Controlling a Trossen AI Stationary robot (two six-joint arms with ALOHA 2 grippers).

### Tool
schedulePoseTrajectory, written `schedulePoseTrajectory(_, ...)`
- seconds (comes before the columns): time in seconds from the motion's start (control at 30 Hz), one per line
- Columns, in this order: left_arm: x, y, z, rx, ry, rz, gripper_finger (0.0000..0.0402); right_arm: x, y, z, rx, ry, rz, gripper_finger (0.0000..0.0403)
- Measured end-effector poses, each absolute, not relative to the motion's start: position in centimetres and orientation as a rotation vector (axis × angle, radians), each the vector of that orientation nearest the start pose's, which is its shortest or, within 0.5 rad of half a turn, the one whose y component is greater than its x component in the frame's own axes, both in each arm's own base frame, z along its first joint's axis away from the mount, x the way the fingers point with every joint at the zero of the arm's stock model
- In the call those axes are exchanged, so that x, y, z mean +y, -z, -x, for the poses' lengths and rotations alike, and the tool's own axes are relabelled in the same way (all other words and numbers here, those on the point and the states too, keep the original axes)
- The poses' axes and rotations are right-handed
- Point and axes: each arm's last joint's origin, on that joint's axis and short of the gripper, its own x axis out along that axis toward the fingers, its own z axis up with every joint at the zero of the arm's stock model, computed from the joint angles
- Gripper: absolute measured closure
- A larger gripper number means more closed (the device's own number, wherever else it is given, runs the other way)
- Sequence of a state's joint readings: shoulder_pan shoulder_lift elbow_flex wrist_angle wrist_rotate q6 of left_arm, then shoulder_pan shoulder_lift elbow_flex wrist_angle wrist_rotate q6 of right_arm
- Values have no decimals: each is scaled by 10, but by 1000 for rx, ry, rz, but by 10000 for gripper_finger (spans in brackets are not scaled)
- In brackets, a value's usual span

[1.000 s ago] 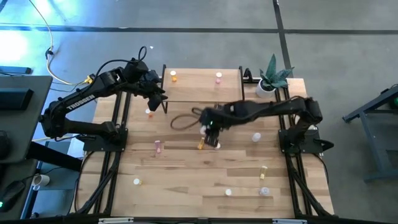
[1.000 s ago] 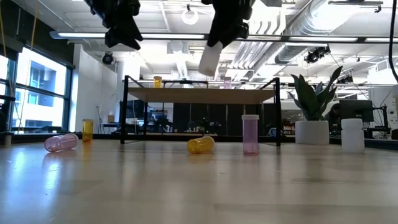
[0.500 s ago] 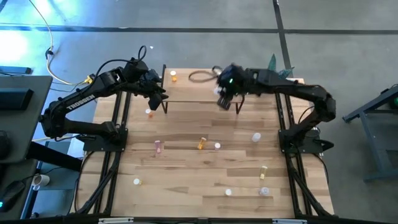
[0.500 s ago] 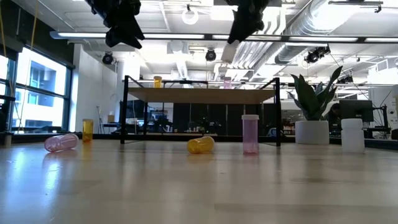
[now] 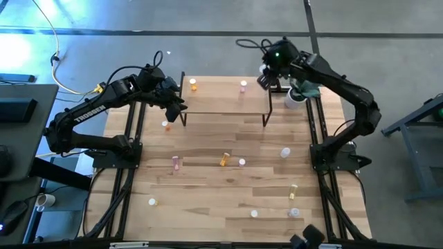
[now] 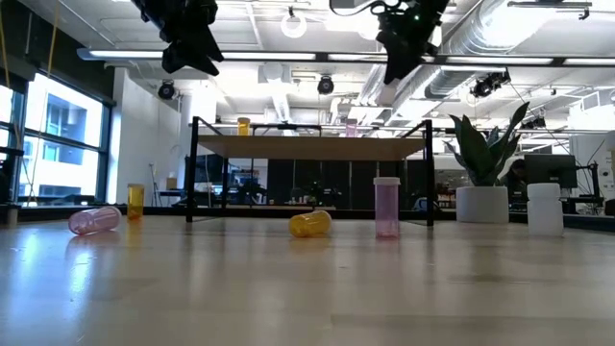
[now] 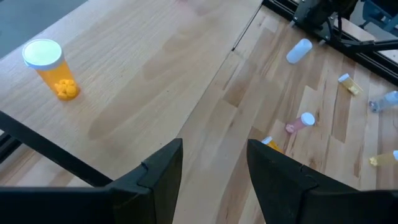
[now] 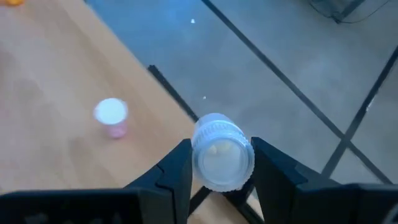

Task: Pick and place medicine bottles onto shelf by color
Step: Put the bottom white pill bottle on the shelf

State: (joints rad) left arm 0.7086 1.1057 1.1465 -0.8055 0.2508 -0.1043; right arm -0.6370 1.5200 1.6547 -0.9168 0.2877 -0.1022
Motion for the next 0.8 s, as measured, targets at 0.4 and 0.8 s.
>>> schedulePoseTrajectory(0.4, 133, -343, -166, 658, -486, 480, 232, -210, -388, -250, 954, 694, -165, 281)
schedulePoseTrajectory(0.8, 133, -343, -166, 653, -497, 502, 232, -214, -357, -265, 1129, 568, -232, 281)
